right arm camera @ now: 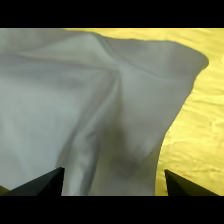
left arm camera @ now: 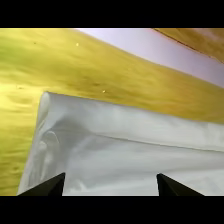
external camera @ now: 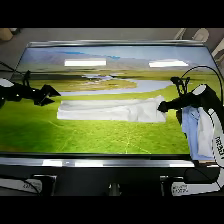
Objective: Fold the shirts.
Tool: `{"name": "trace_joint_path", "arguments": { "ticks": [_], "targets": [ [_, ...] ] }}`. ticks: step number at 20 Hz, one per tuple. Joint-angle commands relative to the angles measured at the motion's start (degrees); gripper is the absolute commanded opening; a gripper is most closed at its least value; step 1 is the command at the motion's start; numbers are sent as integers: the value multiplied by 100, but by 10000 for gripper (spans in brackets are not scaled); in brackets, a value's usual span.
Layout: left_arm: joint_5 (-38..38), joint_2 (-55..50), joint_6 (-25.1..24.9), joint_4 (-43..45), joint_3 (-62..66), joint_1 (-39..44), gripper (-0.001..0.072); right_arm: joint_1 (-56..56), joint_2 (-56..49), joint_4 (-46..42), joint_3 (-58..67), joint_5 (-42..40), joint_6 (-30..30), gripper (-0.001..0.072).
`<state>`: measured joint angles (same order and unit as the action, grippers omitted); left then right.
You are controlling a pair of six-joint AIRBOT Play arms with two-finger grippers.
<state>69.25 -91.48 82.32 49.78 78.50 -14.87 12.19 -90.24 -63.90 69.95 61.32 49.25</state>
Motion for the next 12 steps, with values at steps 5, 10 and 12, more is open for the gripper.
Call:
{"name": "trace_joint_path", "arguments": {
  "ticks": [5,10,12],
  "targets": [
    [33,789,-136,-28,90,417,638,-238,-680,785,50,446,262,720],
    [-31,758,-133,-28,85,1150,599,-667,-750,1003,59,304,411,241],
    [-168,595,-136,-28,79,1582,214,-664,-474,1357,59,341,396,21]
  ]
}}
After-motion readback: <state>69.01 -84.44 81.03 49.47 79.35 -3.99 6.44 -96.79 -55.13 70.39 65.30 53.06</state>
